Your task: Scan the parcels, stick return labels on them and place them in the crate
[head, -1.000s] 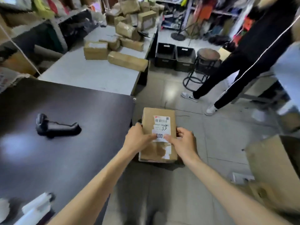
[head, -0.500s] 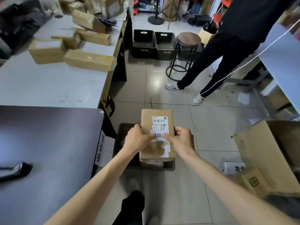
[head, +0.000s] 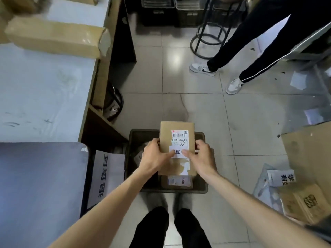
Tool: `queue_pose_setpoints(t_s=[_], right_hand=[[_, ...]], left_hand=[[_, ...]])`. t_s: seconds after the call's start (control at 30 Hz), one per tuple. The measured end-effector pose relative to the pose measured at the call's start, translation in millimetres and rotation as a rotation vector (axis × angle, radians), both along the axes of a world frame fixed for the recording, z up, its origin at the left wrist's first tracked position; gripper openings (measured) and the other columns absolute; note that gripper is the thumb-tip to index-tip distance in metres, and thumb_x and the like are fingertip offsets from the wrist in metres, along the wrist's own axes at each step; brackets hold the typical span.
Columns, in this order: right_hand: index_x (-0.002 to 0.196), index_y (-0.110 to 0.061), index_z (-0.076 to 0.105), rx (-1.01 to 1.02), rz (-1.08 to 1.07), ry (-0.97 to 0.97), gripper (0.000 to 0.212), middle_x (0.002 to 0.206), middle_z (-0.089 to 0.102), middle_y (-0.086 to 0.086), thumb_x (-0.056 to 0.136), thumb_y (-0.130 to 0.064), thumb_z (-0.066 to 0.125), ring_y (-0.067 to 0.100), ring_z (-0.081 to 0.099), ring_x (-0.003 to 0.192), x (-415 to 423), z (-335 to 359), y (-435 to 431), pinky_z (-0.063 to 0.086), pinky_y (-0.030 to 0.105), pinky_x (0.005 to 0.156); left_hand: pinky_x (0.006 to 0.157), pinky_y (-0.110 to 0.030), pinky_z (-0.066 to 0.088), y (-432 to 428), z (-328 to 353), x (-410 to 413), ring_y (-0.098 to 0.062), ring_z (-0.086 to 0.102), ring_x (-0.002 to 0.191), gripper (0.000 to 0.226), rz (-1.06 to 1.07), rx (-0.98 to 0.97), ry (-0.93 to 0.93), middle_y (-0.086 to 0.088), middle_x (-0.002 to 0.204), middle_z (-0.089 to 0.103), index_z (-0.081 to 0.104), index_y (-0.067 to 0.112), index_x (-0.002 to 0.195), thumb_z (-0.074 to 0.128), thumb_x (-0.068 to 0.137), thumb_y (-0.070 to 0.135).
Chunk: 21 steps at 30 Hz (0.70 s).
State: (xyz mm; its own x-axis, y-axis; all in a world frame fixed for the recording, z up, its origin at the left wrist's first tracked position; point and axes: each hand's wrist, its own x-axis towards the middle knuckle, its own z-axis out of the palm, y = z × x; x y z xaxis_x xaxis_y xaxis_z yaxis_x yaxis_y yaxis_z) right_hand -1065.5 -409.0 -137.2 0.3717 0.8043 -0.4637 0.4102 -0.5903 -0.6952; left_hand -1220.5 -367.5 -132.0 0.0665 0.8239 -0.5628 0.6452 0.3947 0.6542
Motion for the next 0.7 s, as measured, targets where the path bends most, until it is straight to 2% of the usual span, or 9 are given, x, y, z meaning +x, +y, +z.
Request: queue_pose_setpoints(t_s=[0.13, 0.23, 0.33, 0.4, 0.47, 0.5, 0.6, 0.7], right_hand=[[0.120, -0.013, 0.062, -0.048, 0.011, -0.001, 0.040, 0.110, 0.071, 0.001, 0.082, -0.017, 0.076, 0.008, 0.064, 0.085, -0.9, -81.4, 18.7, 0.051, 0.018, 0.066], [0.116, -0.013, 0.063, -0.096, 0.038, -0.032, 0.037, 0.111, 0.070, 0.001, 0.082, -0.019, 0.076, 0.018, 0.065, 0.098, 1.3, -131.6, 25.7, 0.053, 0.027, 0.072], [0.120, -0.012, 0.058, -0.139, 0.091, -0.110, 0.041, 0.115, 0.066, 0.005, 0.082, -0.019, 0.075, 0.019, 0.058, 0.101, -1.7, -164.3, 23.5, 0.040, 0.019, 0.067], [0.120, -0.012, 0.055, -0.130, 0.166, -0.191, 0.042, 0.120, 0.063, 0.007, 0.084, -0.023, 0.073, 0.024, 0.054, 0.111, -7.2, -177.6, 22.8, 0.038, 0.022, 0.075], [0.124, -0.013, 0.051, -0.127, 0.201, -0.245, 0.046, 0.126, 0.059, 0.008, 0.086, -0.029, 0.071, 0.028, 0.052, 0.119, -15.6, -181.9, 27.8, 0.044, 0.036, 0.092], [0.127, -0.013, 0.048, -0.130, 0.217, -0.292, 0.049, 0.129, 0.058, 0.008, 0.087, -0.032, 0.069, 0.030, 0.051, 0.121, -19.2, -182.2, 30.9, 0.044, 0.041, 0.096], [0.132, -0.009, 0.041, -0.154, 0.275, -0.421, 0.060, 0.130, 0.053, 0.011, 0.086, -0.036, 0.069, 0.032, 0.051, 0.121, -24.6, -178.4, 38.6, 0.042, 0.042, 0.094], [0.135, -0.005, 0.037, -0.213, 0.296, -0.439, 0.069, 0.133, 0.049, 0.014, 0.086, -0.044, 0.067, 0.033, 0.050, 0.120, -24.7, -169.4, 41.3, 0.043, 0.040, 0.090]], left_hand=[[0.097, -0.043, 0.051, 16.4, -77.4, 1.6, -0.023, 0.058, 0.116, 0.070, -0.019, -0.042, 0.035, -0.008, 0.129, 0.060, 0.048, 0.008, 0.134, 0.079, 0.077, 0.035], [0.101, -0.044, 0.048, 18.9, -125.8, 0.5, -0.023, 0.054, 0.122, 0.075, -0.040, -0.048, 0.056, -0.006, 0.135, 0.055, 0.045, 0.011, 0.138, 0.079, 0.076, 0.037], [0.101, -0.039, 0.046, 16.4, -156.1, -4.1, -0.023, 0.049, 0.125, 0.079, -0.160, 0.064, 0.242, -0.004, 0.139, 0.047, 0.042, 0.015, 0.138, 0.079, 0.074, 0.044], [0.095, -0.038, 0.045, 14.7, -166.9, -5.5, -0.022, 0.047, 0.125, 0.079, -0.316, 0.184, 0.352, -0.004, 0.138, 0.046, 0.042, 0.016, 0.136, 0.077, 0.075, 0.051], [0.093, -0.035, 0.046, 14.7, -174.0, -6.7, -0.022, 0.046, 0.123, 0.074, -0.451, 0.261, 0.404, -0.004, 0.136, 0.046, 0.042, 0.016, 0.134, 0.073, 0.078, 0.054], [0.093, -0.034, 0.045, 14.2, -176.6, -6.9, -0.022, 0.047, 0.121, 0.071, -0.495, 0.273, 0.419, -0.005, 0.134, 0.047, 0.043, 0.016, 0.133, 0.070, 0.080, 0.054], [0.091, -0.034, 0.045, 12.6, -181.2, -7.3, -0.024, 0.049, 0.116, 0.068, -0.522, 0.269, 0.444, -0.007, 0.129, 0.049, 0.043, 0.014, 0.133, 0.068, 0.082, 0.053], [0.089, -0.036, 0.047, 10.8, -179.9, -11.1, -0.025, 0.050, 0.114, 0.065, -0.514, 0.279, 0.455, -0.008, 0.126, 0.050, 0.045, 0.013, 0.130, 0.067, 0.083, 0.052]])
